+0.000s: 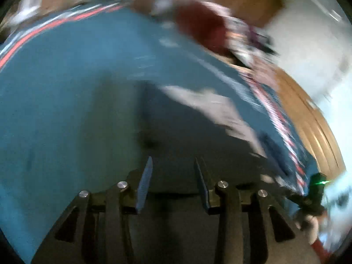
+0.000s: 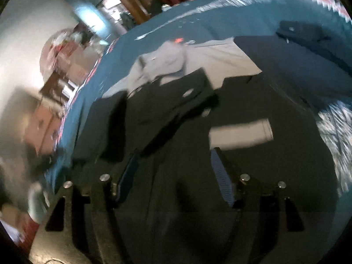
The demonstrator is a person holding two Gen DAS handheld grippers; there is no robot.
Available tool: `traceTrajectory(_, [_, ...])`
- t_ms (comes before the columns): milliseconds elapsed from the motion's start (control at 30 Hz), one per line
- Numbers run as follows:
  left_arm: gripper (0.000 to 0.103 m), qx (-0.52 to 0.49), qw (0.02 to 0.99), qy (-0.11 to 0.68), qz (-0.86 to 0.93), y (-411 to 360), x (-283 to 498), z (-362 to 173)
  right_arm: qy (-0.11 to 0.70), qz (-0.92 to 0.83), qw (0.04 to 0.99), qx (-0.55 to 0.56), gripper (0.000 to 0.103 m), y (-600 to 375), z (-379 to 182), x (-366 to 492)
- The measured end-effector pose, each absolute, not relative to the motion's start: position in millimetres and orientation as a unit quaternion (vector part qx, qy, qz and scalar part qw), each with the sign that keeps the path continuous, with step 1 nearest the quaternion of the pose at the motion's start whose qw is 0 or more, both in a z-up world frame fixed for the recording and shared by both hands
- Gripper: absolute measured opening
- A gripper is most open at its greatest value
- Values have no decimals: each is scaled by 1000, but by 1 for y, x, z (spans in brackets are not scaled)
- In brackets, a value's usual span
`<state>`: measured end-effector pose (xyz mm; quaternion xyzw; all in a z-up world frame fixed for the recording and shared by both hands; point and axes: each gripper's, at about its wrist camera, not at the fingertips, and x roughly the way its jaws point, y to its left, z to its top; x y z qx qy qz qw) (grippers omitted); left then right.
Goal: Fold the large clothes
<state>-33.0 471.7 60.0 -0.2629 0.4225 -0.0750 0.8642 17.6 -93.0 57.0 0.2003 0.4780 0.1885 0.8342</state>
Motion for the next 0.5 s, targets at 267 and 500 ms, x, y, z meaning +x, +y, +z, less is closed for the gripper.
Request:
traceTrajectory(267, [39,-295,858,418,-54,484,-47,14,510,172,815,214,62,-89,31,90])
traceTrajectory(500, [40,-287,862,415,-53,477,-46,-2,508,161,822,203,4,-87,26,99])
